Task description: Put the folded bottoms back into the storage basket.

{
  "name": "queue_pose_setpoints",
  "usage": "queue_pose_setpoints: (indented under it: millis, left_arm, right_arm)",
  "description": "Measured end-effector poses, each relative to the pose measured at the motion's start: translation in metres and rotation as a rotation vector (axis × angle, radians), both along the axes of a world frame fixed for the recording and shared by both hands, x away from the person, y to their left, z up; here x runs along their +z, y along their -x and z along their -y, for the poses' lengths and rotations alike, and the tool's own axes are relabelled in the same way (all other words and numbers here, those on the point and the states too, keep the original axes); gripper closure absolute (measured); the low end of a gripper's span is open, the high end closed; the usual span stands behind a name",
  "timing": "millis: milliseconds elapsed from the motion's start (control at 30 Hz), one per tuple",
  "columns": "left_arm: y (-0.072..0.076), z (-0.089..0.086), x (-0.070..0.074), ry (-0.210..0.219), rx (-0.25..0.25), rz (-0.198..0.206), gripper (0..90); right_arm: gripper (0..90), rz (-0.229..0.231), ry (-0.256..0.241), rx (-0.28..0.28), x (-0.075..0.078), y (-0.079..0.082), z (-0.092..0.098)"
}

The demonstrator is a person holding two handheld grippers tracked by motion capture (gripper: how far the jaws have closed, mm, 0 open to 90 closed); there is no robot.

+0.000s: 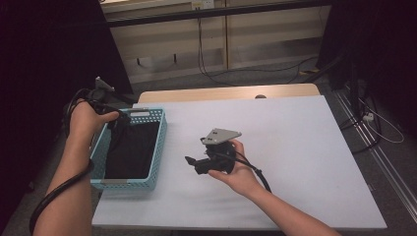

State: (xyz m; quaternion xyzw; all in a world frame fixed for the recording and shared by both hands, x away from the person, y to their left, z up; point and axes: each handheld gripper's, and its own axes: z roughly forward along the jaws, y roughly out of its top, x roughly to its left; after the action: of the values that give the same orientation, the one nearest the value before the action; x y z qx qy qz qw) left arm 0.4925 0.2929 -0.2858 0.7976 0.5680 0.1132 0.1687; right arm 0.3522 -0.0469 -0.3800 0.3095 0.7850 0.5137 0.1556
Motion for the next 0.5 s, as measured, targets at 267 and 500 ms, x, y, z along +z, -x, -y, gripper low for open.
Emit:
queue_pose_setpoints:
  millis: [267, 500]
  left_arm:
    - [0.011, 0.003, -0.028, 0.032, -0.01, 0.013, 16.9]
    - [0.017, 0.0, -0.054, 0.061, -0.002, -0.015, 40.7]
  right_arm:
    - [19.1, -0.013, 0.015, -0.018, -0.012, 0.008, 0.029]
    - [18.4, -0.033, 0.033, -0.039, -0.026, 0.009, 0.048]
